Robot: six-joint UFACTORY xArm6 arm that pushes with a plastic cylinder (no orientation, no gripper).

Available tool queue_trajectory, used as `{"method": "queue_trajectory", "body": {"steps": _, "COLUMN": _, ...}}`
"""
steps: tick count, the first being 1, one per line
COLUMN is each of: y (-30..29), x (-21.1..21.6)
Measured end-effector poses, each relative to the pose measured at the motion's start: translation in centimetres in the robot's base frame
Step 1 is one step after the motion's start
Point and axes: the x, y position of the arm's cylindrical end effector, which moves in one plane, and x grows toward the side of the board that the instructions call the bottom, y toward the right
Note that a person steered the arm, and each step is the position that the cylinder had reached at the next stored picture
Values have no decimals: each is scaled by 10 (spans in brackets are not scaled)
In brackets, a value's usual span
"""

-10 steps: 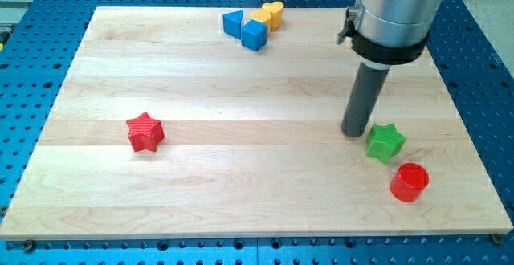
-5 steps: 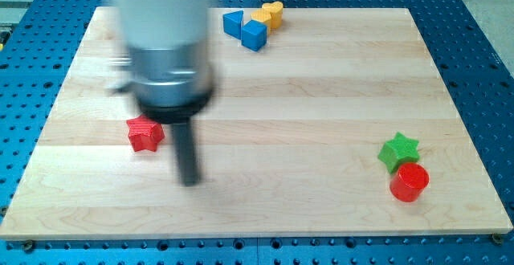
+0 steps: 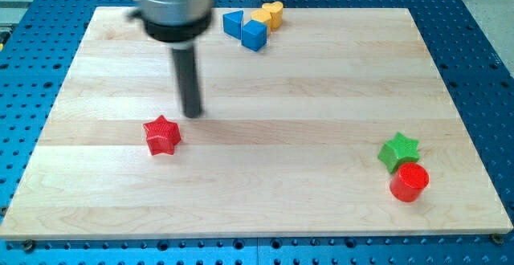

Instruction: Push the red star into the green star

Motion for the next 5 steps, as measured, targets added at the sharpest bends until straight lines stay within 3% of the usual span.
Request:
{"method": "queue_trajectory", "body": {"steps": 1, "y": -85, "x": 19}}
{"method": "queue_trajectory", "body": {"steps": 3, "y": 101, "x": 62}}
{"method": "queue_trajectory", "body": {"steps": 4, "y": 19, "x": 51}}
{"method": "queue_trajectory", "body": {"steps": 5, "y": -11, "x": 99}}
